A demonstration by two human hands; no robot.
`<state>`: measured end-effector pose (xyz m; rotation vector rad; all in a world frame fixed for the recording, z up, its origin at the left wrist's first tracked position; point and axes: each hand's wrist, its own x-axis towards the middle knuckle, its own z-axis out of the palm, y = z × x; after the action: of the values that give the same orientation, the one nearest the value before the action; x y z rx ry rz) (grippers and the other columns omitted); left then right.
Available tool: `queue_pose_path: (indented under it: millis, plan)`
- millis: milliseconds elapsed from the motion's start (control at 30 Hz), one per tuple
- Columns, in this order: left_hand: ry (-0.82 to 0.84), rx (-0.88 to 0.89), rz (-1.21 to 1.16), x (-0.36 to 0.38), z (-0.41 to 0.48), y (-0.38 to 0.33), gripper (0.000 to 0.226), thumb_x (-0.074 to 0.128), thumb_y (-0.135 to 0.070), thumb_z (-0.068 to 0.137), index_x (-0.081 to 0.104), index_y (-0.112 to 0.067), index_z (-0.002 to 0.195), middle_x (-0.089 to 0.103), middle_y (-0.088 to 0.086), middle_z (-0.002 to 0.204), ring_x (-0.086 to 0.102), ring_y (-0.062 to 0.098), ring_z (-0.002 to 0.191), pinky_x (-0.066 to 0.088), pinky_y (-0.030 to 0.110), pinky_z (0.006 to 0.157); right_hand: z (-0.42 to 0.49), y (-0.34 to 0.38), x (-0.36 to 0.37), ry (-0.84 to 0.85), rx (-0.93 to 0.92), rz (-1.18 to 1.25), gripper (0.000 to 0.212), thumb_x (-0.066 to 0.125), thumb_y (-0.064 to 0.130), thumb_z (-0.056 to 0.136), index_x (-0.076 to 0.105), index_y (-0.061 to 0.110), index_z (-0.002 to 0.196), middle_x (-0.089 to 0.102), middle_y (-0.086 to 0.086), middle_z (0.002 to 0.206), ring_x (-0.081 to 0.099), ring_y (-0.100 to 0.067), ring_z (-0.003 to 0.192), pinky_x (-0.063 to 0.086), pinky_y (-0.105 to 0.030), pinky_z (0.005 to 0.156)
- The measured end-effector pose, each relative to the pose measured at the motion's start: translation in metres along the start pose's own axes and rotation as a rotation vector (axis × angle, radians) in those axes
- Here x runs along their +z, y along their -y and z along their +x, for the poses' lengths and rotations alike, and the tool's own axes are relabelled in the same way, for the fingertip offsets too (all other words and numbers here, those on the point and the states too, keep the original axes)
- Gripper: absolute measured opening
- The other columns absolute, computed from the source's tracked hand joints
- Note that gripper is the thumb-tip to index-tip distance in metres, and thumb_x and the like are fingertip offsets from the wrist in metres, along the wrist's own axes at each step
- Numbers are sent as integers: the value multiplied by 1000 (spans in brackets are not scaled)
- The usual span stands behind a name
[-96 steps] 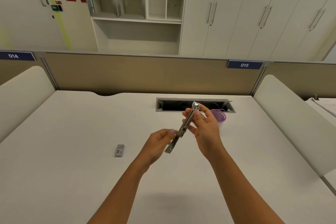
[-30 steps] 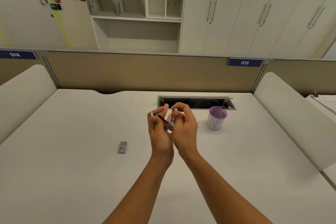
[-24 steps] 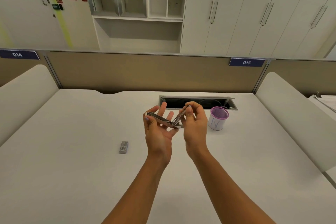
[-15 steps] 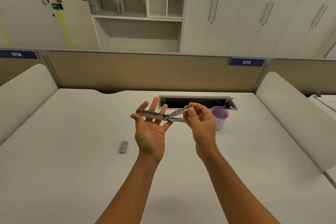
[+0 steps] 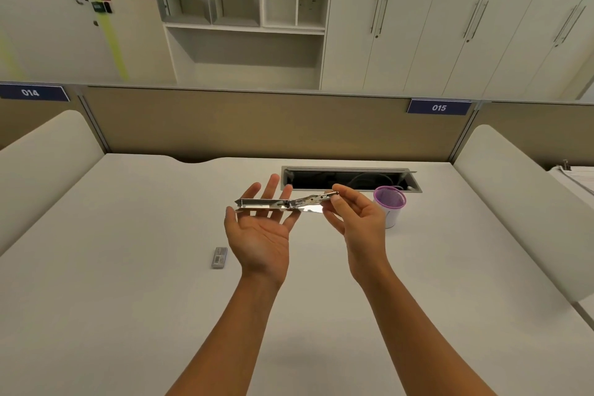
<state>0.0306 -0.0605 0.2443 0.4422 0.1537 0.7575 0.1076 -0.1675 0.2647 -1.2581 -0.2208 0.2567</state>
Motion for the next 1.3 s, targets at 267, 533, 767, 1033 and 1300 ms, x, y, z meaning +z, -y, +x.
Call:
queue_pose_path:
  millis: [267,533,767,1033,1300]
  plan:
    - [-86,-86,169,-11,5,-5,50,24,-40,99,64,-17,118,66,8,125,61,33,115,47,51,98,3,1,-6,-26,-46,28,17,64,8,91,71,20,101,75,-7,99,74,-18,90,59,-23,74]
    - [-6,-50,1220,-19,18,-27,30,42,-20,98,71,-27,97,69,-2,111,58,19,107,49,27,81,8,-1,-18,-51,-61,5,18,66,5,88,75,20,91,77,-3,89,74,-17,83,59,-22,70]
    - [335,-287,1661,-11,15,-9,43,36,-53,97,68,-24,102,71,-3,93,64,20,86,49,33,76,3,-15,-18,-19,-36,-139,16,67,8,87,73,22,91,76,-2,89,74,-14,81,58,-19,65]
    - [306,-366,1537,-1,6,19,50,27,-64,93,60,-29,107,64,0,76,49,7,59,40,22,57,-4,-24,-21,51,-28,-188,13,72,17,85,73,27,94,76,4,88,74,-11,80,56,-16,62]
    - [282,-324,1466,-7,9,27,48,33,-59,94,61,-26,76,57,-1,64,46,9,56,37,22,56,-1,-27,-26,46,-20,-218,15,71,16,87,74,19,100,76,-3,93,74,-15,82,58,-20,66]
